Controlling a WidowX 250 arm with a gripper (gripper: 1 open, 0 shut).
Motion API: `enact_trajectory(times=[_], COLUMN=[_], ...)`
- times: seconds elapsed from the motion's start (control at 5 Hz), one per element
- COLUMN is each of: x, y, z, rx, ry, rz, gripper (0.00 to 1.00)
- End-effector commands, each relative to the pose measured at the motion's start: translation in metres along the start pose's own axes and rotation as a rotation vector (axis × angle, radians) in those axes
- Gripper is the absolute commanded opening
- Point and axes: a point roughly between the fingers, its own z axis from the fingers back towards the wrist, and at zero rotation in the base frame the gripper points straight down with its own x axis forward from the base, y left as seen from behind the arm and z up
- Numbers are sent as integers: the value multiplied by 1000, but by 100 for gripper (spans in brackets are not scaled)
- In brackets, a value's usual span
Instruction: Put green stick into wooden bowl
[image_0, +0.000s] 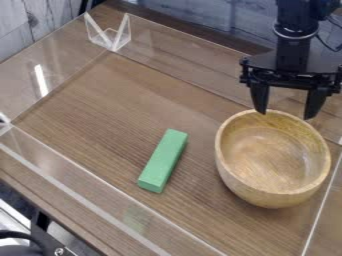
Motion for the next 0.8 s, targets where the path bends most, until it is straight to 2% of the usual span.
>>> enact_trajectory(times=[0.0, 0.4, 0.6], x=[4, -10, -10], y=[-6, 5, 2], z=[10, 31, 35], rx=[-27, -52, -60], ry=[-51, -66, -85], rz=[-3, -42, -54], gripper=[100, 100, 100])
